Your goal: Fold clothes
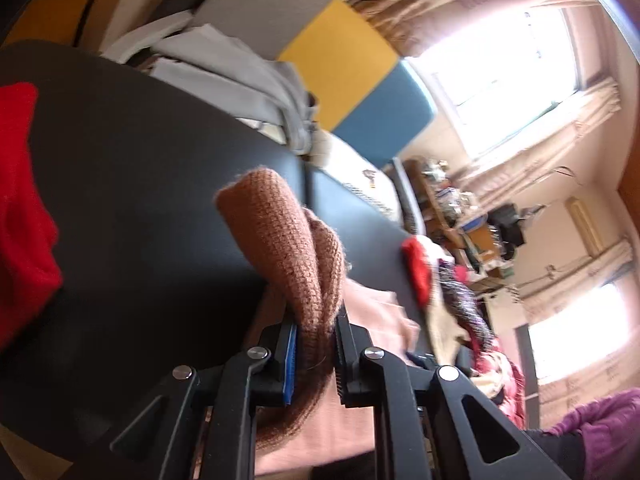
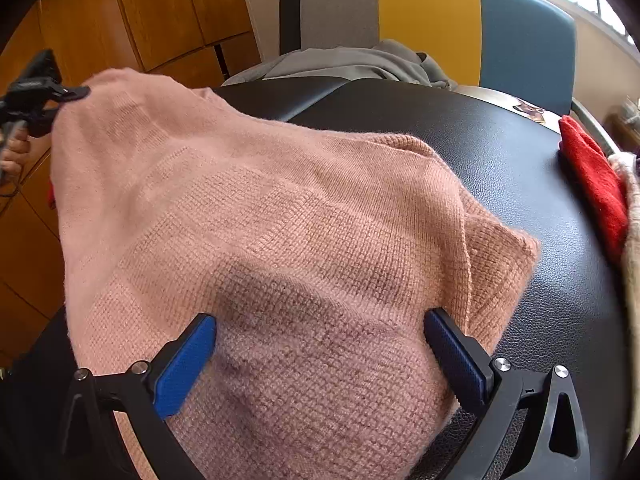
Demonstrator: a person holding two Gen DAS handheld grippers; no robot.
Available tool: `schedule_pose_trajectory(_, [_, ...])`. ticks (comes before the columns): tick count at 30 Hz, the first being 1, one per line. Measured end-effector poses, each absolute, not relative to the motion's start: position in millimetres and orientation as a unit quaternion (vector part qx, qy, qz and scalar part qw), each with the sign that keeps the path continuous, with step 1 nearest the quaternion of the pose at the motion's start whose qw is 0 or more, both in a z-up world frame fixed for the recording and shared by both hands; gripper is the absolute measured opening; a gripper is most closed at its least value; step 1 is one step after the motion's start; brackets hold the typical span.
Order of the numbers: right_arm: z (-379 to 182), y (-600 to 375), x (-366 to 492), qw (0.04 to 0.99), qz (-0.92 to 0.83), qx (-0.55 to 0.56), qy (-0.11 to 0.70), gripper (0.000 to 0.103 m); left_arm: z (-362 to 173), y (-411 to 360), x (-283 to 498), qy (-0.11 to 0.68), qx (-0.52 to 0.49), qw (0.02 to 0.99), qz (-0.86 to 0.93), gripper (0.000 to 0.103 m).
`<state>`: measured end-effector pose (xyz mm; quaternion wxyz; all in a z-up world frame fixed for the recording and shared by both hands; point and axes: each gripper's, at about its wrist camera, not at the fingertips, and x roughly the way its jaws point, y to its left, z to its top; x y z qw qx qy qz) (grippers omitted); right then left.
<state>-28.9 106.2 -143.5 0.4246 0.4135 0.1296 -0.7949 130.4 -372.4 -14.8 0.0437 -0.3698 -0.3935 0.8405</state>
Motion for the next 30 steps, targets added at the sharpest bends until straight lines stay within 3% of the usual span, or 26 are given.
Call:
schedule_pose_trajectory(9, [-146, 89, -23, 0.427, -0.8, 0.402, 0.126, 0.103, 22, -315, 104, -0.434, -0.333, 0.084, 0.832, 0.013])
schedule_pose_trajectory(18, [-142, 90, -14, 0.433, -0.802, 0.393, 0.124, 0.103, 27, -223, 43, -0.447, -0.354, 0.121, 0.813, 0.013])
schedule_pose_trajectory(24, [-142, 95, -9, 0.437, -0.804, 0.386, 0.117, 0.103, 1, -153, -6, -0.426, -0.404, 0.142, 0.797, 0.013])
schedule_pose_trajectory(30, [-142, 100, -8, 0.448, -0.803, 0.379, 0.109, 0.103, -58, -108, -44, -0.408, -0.48, 0.117, 0.768, 0.013])
